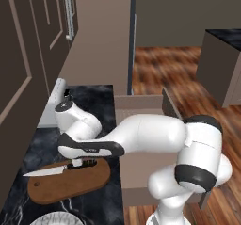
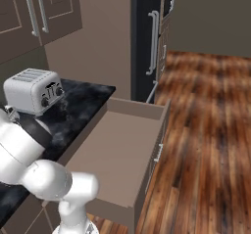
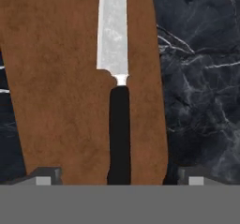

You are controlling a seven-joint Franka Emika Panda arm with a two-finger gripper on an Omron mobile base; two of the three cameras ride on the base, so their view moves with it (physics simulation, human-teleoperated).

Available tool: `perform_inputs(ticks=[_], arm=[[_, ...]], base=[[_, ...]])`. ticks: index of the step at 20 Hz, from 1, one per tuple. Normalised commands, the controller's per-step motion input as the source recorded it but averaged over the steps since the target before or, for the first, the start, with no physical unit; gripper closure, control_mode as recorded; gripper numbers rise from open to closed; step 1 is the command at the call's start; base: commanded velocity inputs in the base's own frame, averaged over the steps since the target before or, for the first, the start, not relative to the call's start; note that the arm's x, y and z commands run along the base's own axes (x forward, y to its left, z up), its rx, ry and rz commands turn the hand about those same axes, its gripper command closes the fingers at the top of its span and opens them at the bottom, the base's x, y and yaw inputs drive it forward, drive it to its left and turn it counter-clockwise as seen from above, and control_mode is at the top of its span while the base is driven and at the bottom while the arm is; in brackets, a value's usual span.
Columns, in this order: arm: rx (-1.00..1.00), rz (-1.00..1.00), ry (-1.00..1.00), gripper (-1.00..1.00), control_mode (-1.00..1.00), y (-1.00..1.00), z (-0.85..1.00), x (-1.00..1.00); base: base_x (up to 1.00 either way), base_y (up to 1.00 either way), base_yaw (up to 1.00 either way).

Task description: Pick up the knife from the drawer and place it on the cutting board. Then place the meat from the plate to the cutting board.

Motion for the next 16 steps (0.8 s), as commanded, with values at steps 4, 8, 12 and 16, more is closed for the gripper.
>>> perform_inputs(ticks=[4, 8, 12, 16], arm=[[0.01, 0.00, -0.11, -1.00, -1.00, -0.51, 0.07, -0.27], [0.10, 0.00, -0.12, -1.00, -1.00, -0.75, 0.08, -0.21], [0.14, 0.00, -0.15, -1.00, -1.00, -0.68, 0.22, -0.27], [0.22, 0.00, -0.10, -1.00, -1.00, -0.32, 0.87, -0.13]], base=[[0.00, 0.00, 0.00], [0.00, 0.00, 0.00], [0.00, 0.00, 0.00], [0.00, 0.00, 0.00]])
